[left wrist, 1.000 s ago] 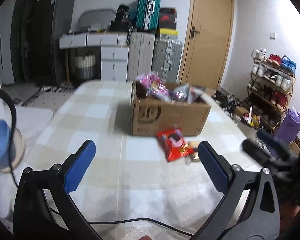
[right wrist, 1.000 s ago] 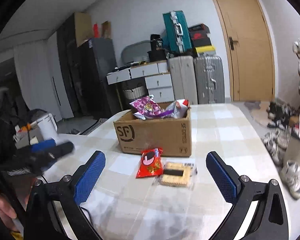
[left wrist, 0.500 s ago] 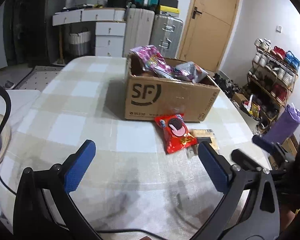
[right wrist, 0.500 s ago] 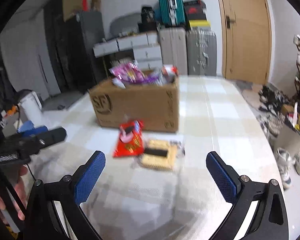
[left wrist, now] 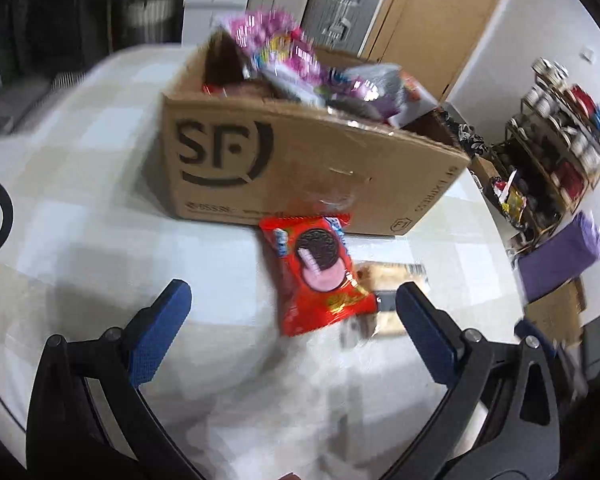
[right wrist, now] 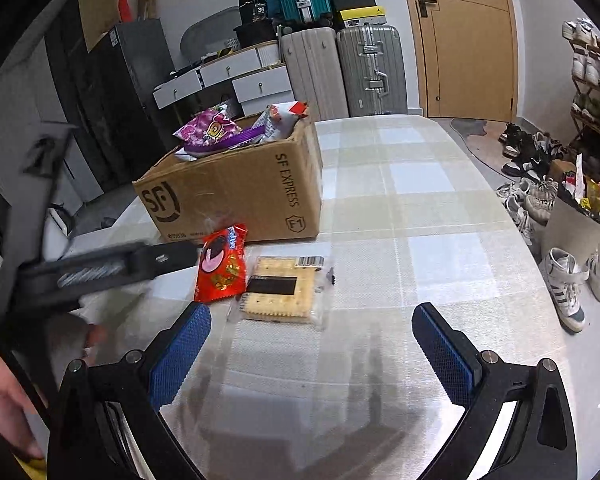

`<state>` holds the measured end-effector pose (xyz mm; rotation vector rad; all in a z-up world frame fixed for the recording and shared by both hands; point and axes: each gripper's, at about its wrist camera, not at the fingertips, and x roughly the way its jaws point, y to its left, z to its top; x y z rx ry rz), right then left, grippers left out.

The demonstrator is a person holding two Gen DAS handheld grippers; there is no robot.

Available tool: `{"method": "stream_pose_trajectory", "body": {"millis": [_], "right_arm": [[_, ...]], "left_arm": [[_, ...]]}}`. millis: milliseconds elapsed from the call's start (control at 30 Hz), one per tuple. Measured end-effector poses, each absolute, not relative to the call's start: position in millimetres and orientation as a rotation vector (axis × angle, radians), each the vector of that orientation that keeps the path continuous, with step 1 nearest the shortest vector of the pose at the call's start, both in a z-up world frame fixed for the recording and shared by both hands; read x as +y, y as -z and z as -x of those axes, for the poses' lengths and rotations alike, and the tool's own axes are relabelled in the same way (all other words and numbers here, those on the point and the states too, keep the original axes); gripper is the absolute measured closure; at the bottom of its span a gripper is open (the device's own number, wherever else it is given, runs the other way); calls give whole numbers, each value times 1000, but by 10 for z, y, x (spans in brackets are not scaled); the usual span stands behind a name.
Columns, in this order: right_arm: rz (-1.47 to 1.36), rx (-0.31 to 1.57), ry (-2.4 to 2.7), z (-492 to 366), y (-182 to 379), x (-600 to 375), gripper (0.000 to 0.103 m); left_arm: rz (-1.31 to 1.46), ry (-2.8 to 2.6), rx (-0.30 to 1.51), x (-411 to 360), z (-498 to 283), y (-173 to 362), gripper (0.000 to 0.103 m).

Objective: Organize snacks
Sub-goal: 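Move both grippers back toward the red Oreo packet and crackers, then grasp the red Oreo packet with the left gripper while the right grasps the crackers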

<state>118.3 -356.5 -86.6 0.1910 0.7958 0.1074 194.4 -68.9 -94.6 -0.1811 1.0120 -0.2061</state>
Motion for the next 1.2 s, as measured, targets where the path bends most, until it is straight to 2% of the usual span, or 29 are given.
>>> {"method": "stream_pose_trajectory", "body": {"millis": [433,567,633,667,700,733,800,1200], "right_arm": [[-342,779,-145,-1097,717,-3779,1],[-358,783,-137,-1092,725,-3809,1],[-363,789,-130,-1101,739,-3818,1],[-363,792,-126,-1110,752,-3824,1],[-361,795,-123,-1118,762,-3825,1],[-355,801,-117,-1133,780,-3820,1],[-341,813,-108,-1161,815,-3802,1],[-209,922,-142,-1658,1144,-3429,1]], "left_arm": [[100,45,1112,-1158,-2438,1314,1],[123,83,1137,-1260,-2555,1391,9],[102,83,1112,-1293,-2560,1372,18],[104,90,1112,-1306,-2574,1370,24],[111,99,1121,-1312,-2591,1378,35],[104,94,1117,-1293,-2589,1358,39],[86,101,1112,-1304,-2591,1347,62],[111,205,1101,-981,-2487,1358,62]]}}
